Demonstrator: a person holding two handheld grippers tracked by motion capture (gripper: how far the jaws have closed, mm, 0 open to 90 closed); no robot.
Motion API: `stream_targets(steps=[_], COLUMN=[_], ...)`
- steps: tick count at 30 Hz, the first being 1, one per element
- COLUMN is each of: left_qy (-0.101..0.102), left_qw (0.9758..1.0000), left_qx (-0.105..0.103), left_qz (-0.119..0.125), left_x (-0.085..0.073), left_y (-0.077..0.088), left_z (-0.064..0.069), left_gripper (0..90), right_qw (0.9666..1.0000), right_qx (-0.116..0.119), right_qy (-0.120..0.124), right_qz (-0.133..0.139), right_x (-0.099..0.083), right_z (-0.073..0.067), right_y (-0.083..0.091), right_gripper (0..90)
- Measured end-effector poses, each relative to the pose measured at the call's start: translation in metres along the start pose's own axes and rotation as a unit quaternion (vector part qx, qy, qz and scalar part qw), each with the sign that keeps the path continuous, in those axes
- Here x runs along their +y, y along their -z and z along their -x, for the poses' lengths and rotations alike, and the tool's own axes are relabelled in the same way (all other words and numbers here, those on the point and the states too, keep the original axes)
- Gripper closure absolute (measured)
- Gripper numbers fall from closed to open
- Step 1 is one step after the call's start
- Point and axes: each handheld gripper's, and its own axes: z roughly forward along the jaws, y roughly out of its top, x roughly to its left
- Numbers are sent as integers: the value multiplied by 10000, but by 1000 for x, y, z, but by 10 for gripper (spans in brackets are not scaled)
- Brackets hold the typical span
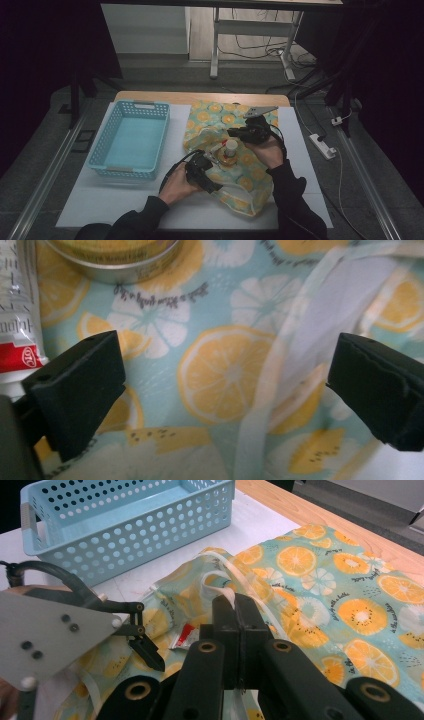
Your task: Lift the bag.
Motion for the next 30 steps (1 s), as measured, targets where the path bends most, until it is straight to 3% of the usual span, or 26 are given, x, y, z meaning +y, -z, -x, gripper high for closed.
stream_targets(steps=[4,6,10,17,20,22,26,30], left_qy=[-199,-304,-358,-391,-257,-154,68,141], left_qw=[9996,9988,9987,9989,9995,9998,10000,9999], left_qx=[192,388,357,218,113,84,2,5], left_qz=[-31,-40,-28,-106,-108,-83,-71,-66], left_x=[-1,-2,-2,1,2,1,2,3], left_y=[1,1,5,7,8,7,8,10], left_z=[2,5,5,9,8,6,3,3], left_gripper=[86,159,301,627,777,832,883,889], right_qw=[10000,10000,10000,10000,10000,10000,9999,9998], right_qx=[8,10,14,21,24,22,34,48], right_qy=[-3,-6,-1,-9,-10,-17,-20,-23], right_qz=[-7,-6,-9,-41,-56,-67,-106,-165], right_x=[0,0,0,-1,-1,-1,-1,-1], right_z=[0,0,0,0,0,0,0,0], right_y=[0,0,-1,-1,-2,-2,-2,-3], right_gripper=[900,900,900,900,900,900,900,900])
